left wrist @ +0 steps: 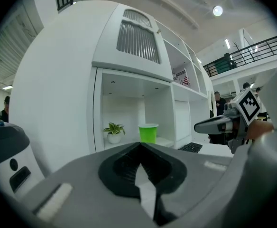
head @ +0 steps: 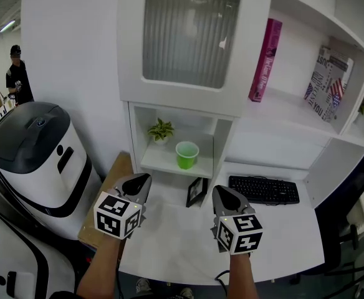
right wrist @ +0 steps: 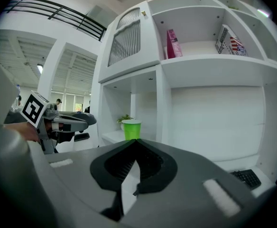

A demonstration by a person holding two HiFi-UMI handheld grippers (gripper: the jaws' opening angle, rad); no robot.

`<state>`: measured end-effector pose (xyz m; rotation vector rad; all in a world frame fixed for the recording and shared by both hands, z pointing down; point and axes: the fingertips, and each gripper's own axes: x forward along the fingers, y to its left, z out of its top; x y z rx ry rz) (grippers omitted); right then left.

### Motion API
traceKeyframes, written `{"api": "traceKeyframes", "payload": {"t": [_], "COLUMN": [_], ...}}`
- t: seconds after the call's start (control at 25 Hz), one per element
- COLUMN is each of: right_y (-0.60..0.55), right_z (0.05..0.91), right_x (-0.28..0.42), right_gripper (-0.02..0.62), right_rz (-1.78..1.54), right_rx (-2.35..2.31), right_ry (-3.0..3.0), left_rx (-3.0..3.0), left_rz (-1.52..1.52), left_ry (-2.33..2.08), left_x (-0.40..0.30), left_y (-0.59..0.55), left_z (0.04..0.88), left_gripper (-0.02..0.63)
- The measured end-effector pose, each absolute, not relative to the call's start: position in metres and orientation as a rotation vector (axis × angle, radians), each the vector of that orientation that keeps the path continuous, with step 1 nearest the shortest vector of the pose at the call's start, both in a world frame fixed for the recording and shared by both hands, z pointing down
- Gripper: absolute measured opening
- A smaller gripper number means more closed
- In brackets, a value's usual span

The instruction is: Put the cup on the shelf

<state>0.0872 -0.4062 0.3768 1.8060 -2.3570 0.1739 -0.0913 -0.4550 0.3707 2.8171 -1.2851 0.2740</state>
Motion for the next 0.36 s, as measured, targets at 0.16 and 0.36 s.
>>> {"api": "traceKeyframes", "payload": {"t": [0.16, 0.36], "right_y": [-0.4043, -0.4024], "right_z": [0.3772, 0.3774], "right_x": [0.0907, 0.0941], "right_gripper": [0.023, 0.023], "right_rz": [0.176, 0.179], "right_rx": [1.814, 1.821], "right_ry": [-2.350, -2.343], "left_rx": [2.825, 2.829], "left_rz": [0.282, 0.285], "left_ry": [-1.268, -1.254], "left_x": [-0.0850, -0.0810], "left_y": [-0.4543, -0.4537], "left_z": [0.3719, 0.3731], "left_gripper": [0.000, 0.000]}}
